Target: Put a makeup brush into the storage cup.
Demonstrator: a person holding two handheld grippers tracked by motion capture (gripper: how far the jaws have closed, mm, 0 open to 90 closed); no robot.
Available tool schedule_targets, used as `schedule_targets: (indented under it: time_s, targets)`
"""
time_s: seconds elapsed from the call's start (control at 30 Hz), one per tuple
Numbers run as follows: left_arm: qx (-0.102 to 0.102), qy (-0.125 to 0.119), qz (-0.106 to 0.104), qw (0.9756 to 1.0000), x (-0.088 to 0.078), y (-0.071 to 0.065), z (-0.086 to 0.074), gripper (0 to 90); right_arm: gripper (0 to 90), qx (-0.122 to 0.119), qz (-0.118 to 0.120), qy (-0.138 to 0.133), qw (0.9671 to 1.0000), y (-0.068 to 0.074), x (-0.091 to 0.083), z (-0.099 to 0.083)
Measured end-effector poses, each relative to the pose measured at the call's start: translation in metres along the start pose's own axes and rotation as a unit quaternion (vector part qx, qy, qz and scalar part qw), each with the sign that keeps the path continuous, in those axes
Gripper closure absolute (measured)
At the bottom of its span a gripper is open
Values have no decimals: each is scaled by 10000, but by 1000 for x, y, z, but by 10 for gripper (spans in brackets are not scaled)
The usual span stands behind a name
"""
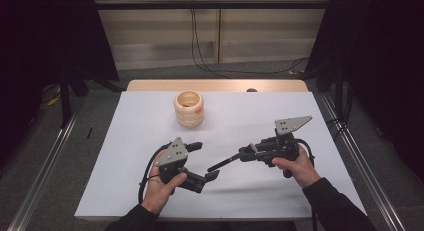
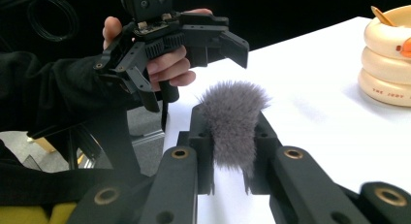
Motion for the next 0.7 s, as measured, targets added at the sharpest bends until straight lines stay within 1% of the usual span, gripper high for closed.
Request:
schedule_targets:
  time_s: [0.03,0.13,0.17,0.23,0.27,0.33,0.4,0.43,0.5,0.53,0.57,0.6,0.63,0.7]
  targets:
    - [-5,-19,-1,10000,-1,1,-1,19,777,-6,-17,9,10000,0,-1,1]
    - [-46,24,40,10000,-1,2,-2,17,778,-4,-82,85,9999,-2,-2,1]
    - [-48,30,42,10000,0,2,-2,17,777,29,-75,118,9999,-3,-3,1]
    - [15,79,1,10000,1,1,-3,17,777,9,-131,168,9998,-3,-3,3]
    - [3,73,8,10000,1,1,-4,17,777,-14,-97,164,9998,-3,-3,5]
    - [-5,117,67,9999,1,2,-4,17,777,-78,-176,233,9995,-3,-3,7]
    - [-74,55,-6,10000,1,1,-5,16,777,-117,-222,286,9993,-3,-2,7]
    - [-59,87,15,9999,1,2,-5,16,778,-149,-245,381,9989,-3,-1,6]
    - [-1,123,7,9999,1,2,-7,16,777,-174,-243,482,9984,-2,-1,5]
    - [-18,110,-5,9999,1,1,-7,16,777,-181,-272,530,9981,-2,-1,6]
    - [-10,134,28,9999,1,2,-7,19,778,-181,-255,558,9980,-2,-2,7]
    - [-17,92,30,10000,1,2,-6,20,777,-171,-241,568,9979,-2,-3,8]
    - [-8,99,-3,10000,1,2,-6,20,777,-177,-286,626,9975,-2,-3,9]
    - [-70,139,32,9999,1,3,-7,22,778,-191,-283,718,9968,-3,-3,10]
Point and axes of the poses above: each handheld gripper's, and its own axes: x roughly forward along the jaws, z roughly out of its top, y roughly to its left, the point moved 7 cm from there along x, roughly forward along the jaws, and after that the axes turned 13 degrees about -z, right-handed, at the moved point
